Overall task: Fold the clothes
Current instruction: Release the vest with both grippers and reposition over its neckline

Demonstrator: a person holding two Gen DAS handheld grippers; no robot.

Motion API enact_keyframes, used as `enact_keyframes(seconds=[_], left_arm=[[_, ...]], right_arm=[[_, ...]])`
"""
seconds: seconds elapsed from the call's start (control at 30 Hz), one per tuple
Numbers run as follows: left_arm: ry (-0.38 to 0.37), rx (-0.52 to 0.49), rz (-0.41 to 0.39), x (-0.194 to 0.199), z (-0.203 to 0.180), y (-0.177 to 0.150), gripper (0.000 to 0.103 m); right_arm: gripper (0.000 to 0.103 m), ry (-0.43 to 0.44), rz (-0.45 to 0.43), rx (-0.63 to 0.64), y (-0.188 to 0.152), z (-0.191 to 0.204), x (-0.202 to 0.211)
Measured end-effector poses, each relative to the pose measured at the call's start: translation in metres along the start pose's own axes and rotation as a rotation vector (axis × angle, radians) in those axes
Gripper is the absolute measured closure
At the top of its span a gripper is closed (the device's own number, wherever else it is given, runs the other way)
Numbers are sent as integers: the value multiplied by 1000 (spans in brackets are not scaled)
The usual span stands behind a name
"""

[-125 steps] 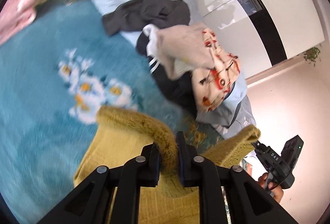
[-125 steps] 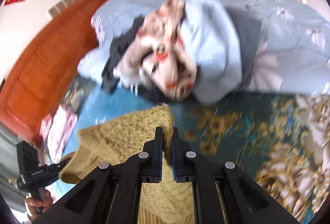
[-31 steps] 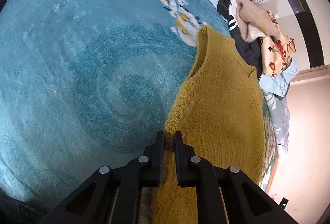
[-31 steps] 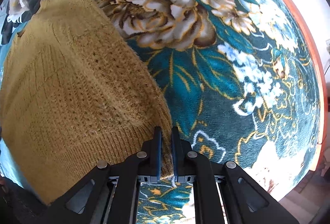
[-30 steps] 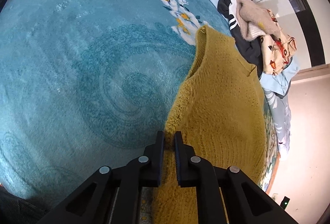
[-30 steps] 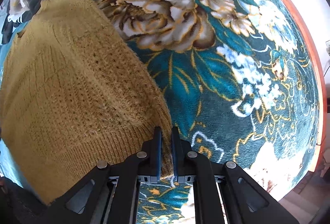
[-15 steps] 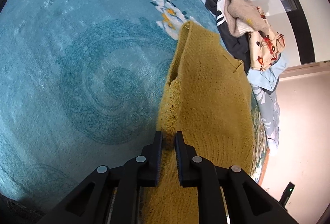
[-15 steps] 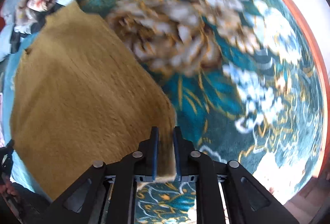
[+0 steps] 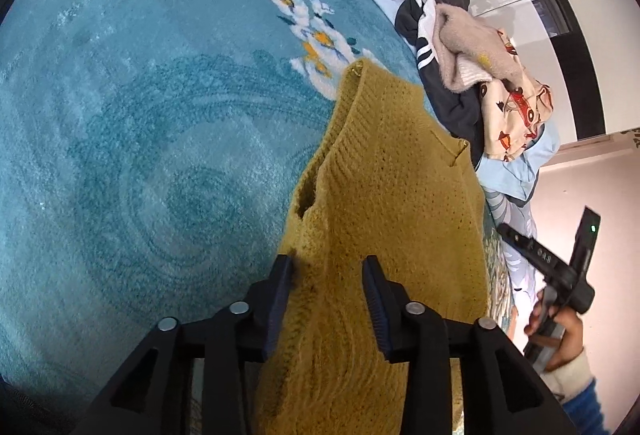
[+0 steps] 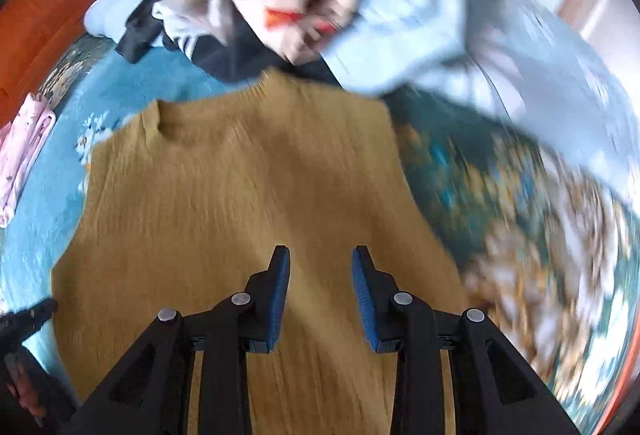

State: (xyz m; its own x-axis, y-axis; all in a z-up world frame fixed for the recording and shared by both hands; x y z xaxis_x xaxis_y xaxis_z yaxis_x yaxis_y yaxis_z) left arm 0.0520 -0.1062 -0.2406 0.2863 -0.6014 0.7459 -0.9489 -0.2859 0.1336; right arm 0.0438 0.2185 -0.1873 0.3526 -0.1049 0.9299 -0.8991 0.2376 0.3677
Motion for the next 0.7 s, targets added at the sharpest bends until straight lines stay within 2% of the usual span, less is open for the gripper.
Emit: enact_keyframes(seconds=[0.07,0.13,0.2,0.27,0.4,0.53,0.6,0.7], left_arm=[[-19,-11,-19,0,-4,5,55],[-14,-24,-25,1,-6,11,55],[2,-43,-32,0,-8,24,55],[16,-48,-36,-5,-10,45,53],[28,-60,-43,-19,-19,95,45],[54,-180,-6,-46,-46,137,41],[81,-228,17,-62,-51,152,41],[109,-229,72,-89,-50,160,39]], right_arm=[[64,-20,-6,72,31,14,-20],[64,-41,-11,145,63,27,-40],[64,-51,7,183,77,34,-60],[64,-45,34,166,83,40,-83],[64,-18,55,90,71,42,-93],[64,-19,44,47,45,40,-81],[64,-17,26,31,29,37,-66],[63,-8,20,-7,7,31,-47]])
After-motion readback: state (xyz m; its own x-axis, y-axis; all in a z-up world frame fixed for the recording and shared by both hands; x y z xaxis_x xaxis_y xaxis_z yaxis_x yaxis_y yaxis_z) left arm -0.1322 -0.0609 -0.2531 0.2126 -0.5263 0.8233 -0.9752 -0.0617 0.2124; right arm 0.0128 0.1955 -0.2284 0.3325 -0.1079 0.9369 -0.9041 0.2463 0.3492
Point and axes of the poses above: each gripper's, at about its wrist camera, not at the fingertips, and x roughly against the way its jaws point, z to its left, y to its top, the point moved 9 cm from there along -x, roughly the way its jaws point
